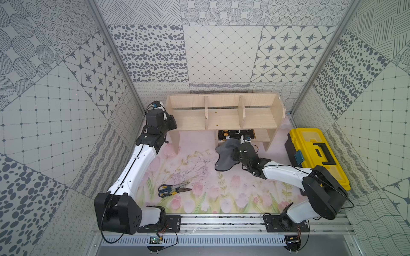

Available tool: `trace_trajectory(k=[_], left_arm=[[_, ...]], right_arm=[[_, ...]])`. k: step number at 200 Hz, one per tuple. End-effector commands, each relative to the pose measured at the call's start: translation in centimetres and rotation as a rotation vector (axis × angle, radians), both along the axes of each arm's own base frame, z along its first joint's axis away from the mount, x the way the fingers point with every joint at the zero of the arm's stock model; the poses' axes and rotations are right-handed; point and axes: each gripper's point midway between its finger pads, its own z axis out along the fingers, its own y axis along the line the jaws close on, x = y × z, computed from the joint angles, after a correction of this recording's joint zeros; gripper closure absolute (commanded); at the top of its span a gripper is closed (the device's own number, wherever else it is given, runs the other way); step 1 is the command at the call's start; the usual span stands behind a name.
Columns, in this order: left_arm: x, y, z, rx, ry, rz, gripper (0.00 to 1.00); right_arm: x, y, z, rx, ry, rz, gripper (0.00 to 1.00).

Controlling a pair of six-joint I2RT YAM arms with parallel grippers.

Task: Wipe the bookshelf clean with a cloth
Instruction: Hold the shelf at the center of the board, then wipe the dust from the shelf.

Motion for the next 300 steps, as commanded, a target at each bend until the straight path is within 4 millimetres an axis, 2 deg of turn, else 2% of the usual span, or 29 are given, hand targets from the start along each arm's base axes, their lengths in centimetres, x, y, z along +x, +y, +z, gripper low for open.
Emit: trace_trajectory(k=[1,17,34,55,96,109,130,149,169,188,208,229,249,270,300], left_arm=[[0.7,-0.1,0.5,-0.064,-0.037,0.01,0.71],[0.8,-0.3,0.4,-0.078,-0.033,0.003,0.72],[0.7,-0.4,0.5,-0.093,-0.034,0.004,0.73],[0.7,-0.6,0.5,-0.111,-0.033,-0.001,0.75],[0.5,-1.0,0.4,-0.122,-0.031,-0.006,0.79],[0.4,-1.2,0.4,-0.125,-0.03,-0.01,0.8],[0.3,-1.3,0.2,-0.133,-0.024,-0.005,0.81],[0.2,-1.2,0.2,-0.13,-0.025,0.006,0.83],[0.2,-1.0,0.0,-0.125,-0.018,0.018,0.87],[0.2,-0.9,-0.1,-0.119,-0.019,0.022,0.92],[0.2,-0.8,-0.1,-0.114,-0.019,0.025,1.0],[0.1,-0.7,0.0,-0.113,-0.021,0.028,1.0],[0.1,-0.7,0.0,-0.111,-0.021,0.03,1.0],[0.0,-0.7,0.1,-0.112,-0.027,0.031,1.0],[-0.2,-0.7,0.4,-0.117,-0.033,0.029,1.0]], right_arm=[[0.2,-4.4,0.6,0.0,-0.026,-0.096,1.0],[-0.2,-5.7,1.3,-0.028,-0.045,-0.103,1.0],[-0.4,-4.6,2.3,-0.018,-0.069,-0.047,1.0],[-0.2,-1.4,3.1,-0.001,-0.084,0.022,1.0],[0.2,7.4,3.7,0.017,-0.1,0.157,1.0],[0.4,9.3,3.4,0.058,-0.085,0.183,1.0],[0.7,9.8,3.1,0.103,-0.073,0.17,1.0],[0.9,8.1,2.9,0.116,-0.071,0.129,1.0],[0.9,4.1,2.2,0.126,-0.052,0.057,1.0],[0.6,-1.1,1.9,0.131,-0.038,-0.038,1.0],[0.1,-7.8,1.9,0.123,-0.021,-0.17,1.0],[-0.7,-14.3,2.3,0.114,-0.005,-0.306,1.0],[-1.3,-19.0,3.4,0.12,-0.008,-0.408,1.0],[-1.3,-21.1,5.8,0.108,-0.048,-0.432,1.0],[0.1,-20.6,9.3,0.066,-0.102,-0.367,1.0]])
